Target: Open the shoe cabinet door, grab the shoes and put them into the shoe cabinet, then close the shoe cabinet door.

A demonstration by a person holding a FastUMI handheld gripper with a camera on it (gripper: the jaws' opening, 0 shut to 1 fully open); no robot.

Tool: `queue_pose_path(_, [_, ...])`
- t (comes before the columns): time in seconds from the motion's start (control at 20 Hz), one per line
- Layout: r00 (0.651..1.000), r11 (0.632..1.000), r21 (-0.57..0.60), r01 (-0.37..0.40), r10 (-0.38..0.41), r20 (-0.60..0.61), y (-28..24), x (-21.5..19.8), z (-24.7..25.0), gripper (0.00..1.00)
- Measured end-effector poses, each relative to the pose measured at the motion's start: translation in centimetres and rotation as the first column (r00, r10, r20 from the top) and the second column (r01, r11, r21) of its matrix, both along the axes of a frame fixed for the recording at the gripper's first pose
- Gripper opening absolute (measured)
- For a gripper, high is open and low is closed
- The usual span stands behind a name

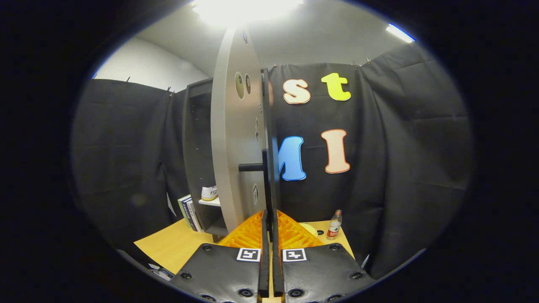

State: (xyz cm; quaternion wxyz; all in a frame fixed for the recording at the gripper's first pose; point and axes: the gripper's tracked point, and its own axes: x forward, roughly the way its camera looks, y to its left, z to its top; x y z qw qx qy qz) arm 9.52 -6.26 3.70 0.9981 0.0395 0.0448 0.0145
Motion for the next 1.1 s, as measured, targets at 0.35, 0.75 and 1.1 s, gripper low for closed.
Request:
queue_pose_path(0.35, [0.992,0.994,0.035,0.106,-0.104,-0.065,1.2,-3.4,-0.4,0.43])
queue_pose_path(0.75, [0.985,0.986,-0.036,0.162,-0.164,-0.057,4.1,-4.9,-0.2,0.99])
queue_pose_path(1.1, [0.986,0.996,-0.066,0.057,-0.067,-0.153,9.3,-3.3,-3.8,0.99])
